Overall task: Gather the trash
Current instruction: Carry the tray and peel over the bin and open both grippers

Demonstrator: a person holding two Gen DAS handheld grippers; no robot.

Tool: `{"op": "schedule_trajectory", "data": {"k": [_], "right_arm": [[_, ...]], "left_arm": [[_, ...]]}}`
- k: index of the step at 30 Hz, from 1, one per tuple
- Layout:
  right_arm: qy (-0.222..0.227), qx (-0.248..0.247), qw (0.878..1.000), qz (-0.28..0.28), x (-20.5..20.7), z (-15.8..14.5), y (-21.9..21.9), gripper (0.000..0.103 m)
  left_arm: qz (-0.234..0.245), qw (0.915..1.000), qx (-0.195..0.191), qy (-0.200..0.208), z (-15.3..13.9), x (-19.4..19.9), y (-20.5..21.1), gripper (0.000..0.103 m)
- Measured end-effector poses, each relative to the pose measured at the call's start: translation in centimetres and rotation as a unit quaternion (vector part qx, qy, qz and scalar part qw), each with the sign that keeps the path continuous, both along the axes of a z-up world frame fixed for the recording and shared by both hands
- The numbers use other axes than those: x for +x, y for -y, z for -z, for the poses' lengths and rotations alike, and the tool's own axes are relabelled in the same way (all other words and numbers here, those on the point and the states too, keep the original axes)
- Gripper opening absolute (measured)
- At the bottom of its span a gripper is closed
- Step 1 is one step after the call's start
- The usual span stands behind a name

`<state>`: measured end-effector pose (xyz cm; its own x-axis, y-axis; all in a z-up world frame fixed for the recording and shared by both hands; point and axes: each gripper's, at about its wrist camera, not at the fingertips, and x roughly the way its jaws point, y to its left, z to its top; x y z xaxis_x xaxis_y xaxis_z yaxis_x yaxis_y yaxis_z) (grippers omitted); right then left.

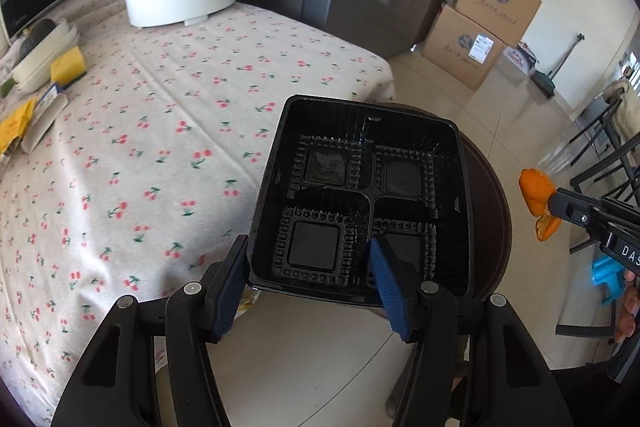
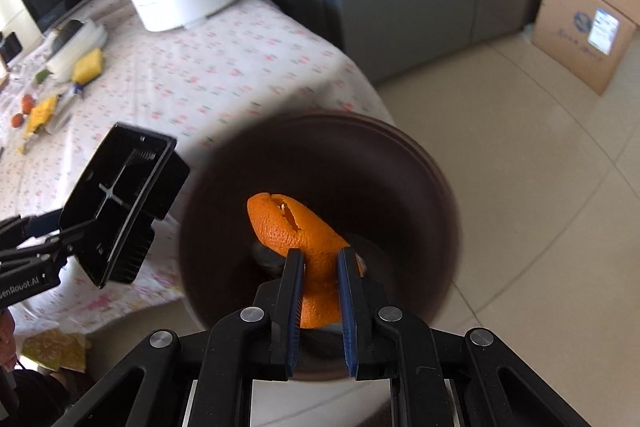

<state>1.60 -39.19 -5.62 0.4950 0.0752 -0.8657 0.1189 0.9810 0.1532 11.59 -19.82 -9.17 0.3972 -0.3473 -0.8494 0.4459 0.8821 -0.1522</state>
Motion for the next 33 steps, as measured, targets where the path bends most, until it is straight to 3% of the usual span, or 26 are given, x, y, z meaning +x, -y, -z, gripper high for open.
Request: {"op": "schedule_trajectory", "data": {"k": [8, 15, 33], "right_arm": [[-0.016, -0.002, 1.0, 0.024, -1.5, 1.4, 3.3, 0.015], [-0.02, 0.011, 0.999, 0.033, -1.4, 1.8, 4.4, 0.015], [-0.022, 0.0, 1.0, 0.007, 2.3, 1.6, 0.3, 0.017]], "left_arm": [[0.032, 0.9994, -0.007, 0.004, 1.6, 0.0, 4.0, 0.066], [0.019, 0.9993, 0.031, 0.006, 2.2, 0.5, 4.3, 0.085], [-0.083, 0.9961, 0.029, 0.005, -1.4, 2.3, -7.4, 0.086]]}}
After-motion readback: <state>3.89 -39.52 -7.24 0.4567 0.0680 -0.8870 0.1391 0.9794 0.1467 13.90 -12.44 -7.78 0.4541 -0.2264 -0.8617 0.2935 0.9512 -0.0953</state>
